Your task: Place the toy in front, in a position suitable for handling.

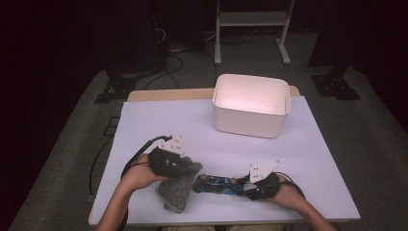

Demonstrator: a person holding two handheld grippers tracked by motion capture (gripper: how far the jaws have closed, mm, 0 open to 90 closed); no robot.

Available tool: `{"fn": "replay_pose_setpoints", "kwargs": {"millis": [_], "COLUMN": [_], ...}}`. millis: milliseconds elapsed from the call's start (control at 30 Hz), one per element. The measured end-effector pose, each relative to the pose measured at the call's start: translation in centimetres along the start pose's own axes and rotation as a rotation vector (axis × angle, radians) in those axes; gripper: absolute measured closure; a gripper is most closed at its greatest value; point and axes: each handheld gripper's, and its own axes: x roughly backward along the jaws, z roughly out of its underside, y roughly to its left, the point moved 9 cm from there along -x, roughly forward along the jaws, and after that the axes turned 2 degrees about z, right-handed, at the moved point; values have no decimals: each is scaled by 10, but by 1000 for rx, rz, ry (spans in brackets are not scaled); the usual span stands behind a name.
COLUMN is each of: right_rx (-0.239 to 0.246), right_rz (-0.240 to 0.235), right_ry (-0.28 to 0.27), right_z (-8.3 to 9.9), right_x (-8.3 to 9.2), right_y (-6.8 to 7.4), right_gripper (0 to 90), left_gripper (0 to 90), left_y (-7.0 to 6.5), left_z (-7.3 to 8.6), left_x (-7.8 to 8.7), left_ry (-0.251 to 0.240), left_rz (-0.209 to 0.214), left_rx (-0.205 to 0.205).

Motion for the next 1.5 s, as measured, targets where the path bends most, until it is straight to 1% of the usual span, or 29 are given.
{"fn": "replay_pose_setpoints", "kwargs": {"millis": [33,67,100,167,200,300,367,433,500,533,633,700,767,800,833,967,1067,1200,1333,1433,1467,1500], "right_rx": [2,2,2,1,3,0,-1,1,-1,-2,-3,-6,-2,-7,-8,-14,-21,-35,-40,-36,-36,-35], "right_rz": [1,2,4,-1,-3,-2,-3,-3,-5,-4,-3,-3,-3,-3,-3,-5,-5,-1,2,5,5,5], "right_ry": [-1,-2,-3,-2,-2,-1,-3,-7,-11,-11,-14,-12,-14,-15,-17,-17,-20,-27,-27,-26,-26,-27], "right_z": [0,0,0,0,0,0,0,0,0,0,1,1,1,1,0,0,0,0,0,0,0,0], "right_x": [0,0,0,0,0,0,0,-1,-1,-1,-1,-1,-1,-1,-1,-1,-2,-2,-2,-2,-2,-2], "right_y": [0,0,0,1,1,2,2,2,2,2,1,2,2,2,1,1,1,1,1,2,2,1], "right_gripper": [650,650,653,659,659,660,660,659,659,659,659,659,659,659,658,657,654,651,650,648,648,644], "left_gripper": [751,750,750,750,751,750,751,750,750,750,751,750,750,749,749,740,741,748,748,751,752,752], "left_y": [-1,-1,-5,-8,-10,-15,-20,-22,-25,-25,-23,-21,-19,-19,-16,-14,-14,-17,-23,-24,-24,-22], "left_z": [2,2,3,2,0,-9,-18,-21,-25,-25,-21,-16,-7,-7,-1,5,4,-9,-23,-23,-23,-20], "left_x": [-3,-3,-11,-18,-23,-35,-43,-46,-55,-56,-52,-47,-39,-39,-33,-27,-28,-38,-51,-53,-53,-50], "left_ry": [9,9,14,17,28,50,68,68,84,87,72,65,51,51,41,45,50,57,75,92,92,86], "left_rz": [9,9,32,56,63,85,94,102,113,114,116,110,99,99,91,75,74,79,77,67,67,67], "left_rx": [1,1,1,-6,-20,-44,-75,-80,-100,-102,-90,-79,-56,-56,-39,-26,-35,-56,-114,-130,-130,-116]}}
